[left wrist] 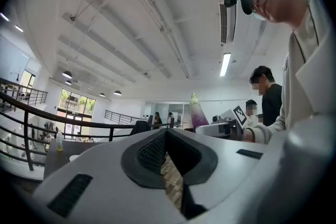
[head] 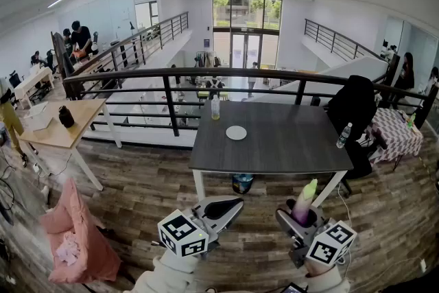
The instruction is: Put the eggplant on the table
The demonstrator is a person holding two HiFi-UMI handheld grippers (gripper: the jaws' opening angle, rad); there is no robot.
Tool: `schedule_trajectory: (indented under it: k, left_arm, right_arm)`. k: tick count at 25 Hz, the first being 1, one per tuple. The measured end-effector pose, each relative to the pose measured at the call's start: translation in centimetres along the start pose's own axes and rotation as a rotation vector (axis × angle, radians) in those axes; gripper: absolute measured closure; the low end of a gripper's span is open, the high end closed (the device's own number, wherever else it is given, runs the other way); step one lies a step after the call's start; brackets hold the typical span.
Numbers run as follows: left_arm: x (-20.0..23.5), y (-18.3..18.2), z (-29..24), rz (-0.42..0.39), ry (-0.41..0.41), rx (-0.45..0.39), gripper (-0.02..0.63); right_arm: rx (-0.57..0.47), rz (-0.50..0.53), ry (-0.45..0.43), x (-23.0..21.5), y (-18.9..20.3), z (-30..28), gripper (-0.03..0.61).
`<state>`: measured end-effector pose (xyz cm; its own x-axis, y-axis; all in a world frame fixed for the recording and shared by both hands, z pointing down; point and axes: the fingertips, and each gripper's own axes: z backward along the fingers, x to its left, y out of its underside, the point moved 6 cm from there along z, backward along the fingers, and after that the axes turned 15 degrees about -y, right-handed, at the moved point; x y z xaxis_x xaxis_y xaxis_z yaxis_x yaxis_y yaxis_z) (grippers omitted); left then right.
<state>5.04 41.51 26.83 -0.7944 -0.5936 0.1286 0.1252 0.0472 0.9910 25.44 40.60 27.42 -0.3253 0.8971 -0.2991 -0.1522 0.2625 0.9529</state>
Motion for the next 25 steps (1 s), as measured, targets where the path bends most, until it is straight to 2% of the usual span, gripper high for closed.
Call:
schedule_trajectory:
  k: [12,16,22,25]
  left_arm:
    - [-1.2,0.1,-2.8,-0.002,0.025,0.005,0.608]
    - [-1.7,0.9,-3.8,0.008,0.025,-0.019,0.609]
    - [-4.0,1.0,-4.1,0.01,0.038,-0.047,0.608]
    - [-4.8,1.7,-4.6,0.017,0.032,-0.031,0.609]
  right_arm:
    - [-0.003,-0.003,0.001,-1.6,-0.2,1.5,0.377]
    - [-0.005,-0.028,-0.001,-2.3,0.6,2.5,0.377]
    - [-0.01,-0.044,-0.012,-2.1,0.7,4.7,0.377]
    - [0.002,-0.055,-0.029,-2.3,1.2,5.4,0.377]
